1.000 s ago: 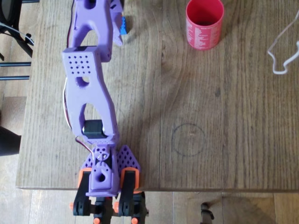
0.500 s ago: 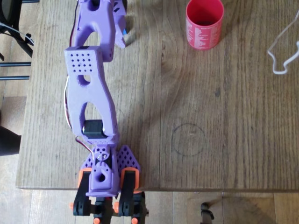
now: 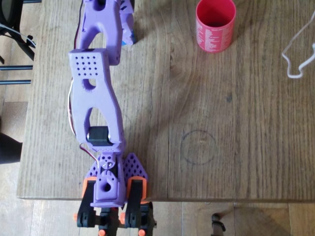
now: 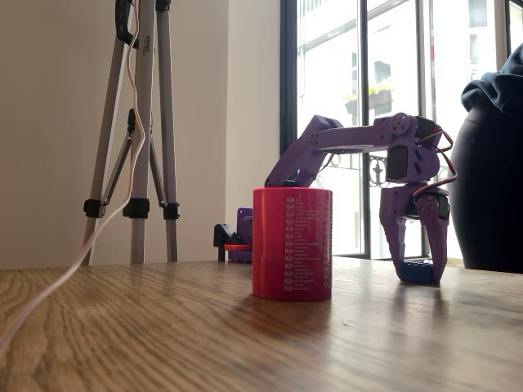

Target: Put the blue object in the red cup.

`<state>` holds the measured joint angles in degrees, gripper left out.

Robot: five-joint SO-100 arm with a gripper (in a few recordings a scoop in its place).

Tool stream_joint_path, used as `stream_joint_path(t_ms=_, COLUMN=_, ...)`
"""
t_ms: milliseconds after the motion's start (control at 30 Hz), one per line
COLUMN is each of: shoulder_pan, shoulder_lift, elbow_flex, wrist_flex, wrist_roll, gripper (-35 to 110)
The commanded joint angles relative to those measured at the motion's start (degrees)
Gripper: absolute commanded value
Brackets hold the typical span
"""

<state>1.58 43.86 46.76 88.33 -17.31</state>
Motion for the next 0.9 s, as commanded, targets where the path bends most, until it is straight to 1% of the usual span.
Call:
stream_joint_path(t_ms=0, shoulder_pan=1.23, shoulder_lift=1.23, elbow_flex=-2.81, wrist_flex=-0.53, wrist_roll=0.26, gripper=1)
stream_joint_path(t_ms=200, shoulder_pan=1.58, shoulder_lift=2.81, elbow_flex=-4.04, wrist_flex=-0.26, wrist_roll=-0.35, gripper=1)
stream_joint_path(t_ms=300, shoulder_pan=0.44, shoulder_lift=9.32, elbow_flex=-4.13, wrist_flex=-1.14, wrist_roll=-0.18, gripper=1)
stream_joint_path(t_ms=400, shoulder_pan=-2.29, shoulder_lift=15.47, elbow_flex=-4.31, wrist_flex=-3.25, wrist_roll=-2.11, gripper=1)
stream_joint_path(t_ms=600, shoulder_pan=-4.13, shoulder_lift=23.55, elbow_flex=-3.34, wrist_flex=-14.5, wrist_roll=-9.84, gripper=1)
stream_joint_path(t_ms=733, shoulder_pan=-1.23, shoulder_lift=28.56, elbow_flex=-0.88, wrist_flex=-21.36, wrist_roll=-15.21, gripper=1)
stream_joint_path(t_ms=867, shoulder_pan=3.43, shoulder_lift=34.8, elbow_flex=2.81, wrist_flex=-29.79, wrist_roll=-17.58, gripper=1)
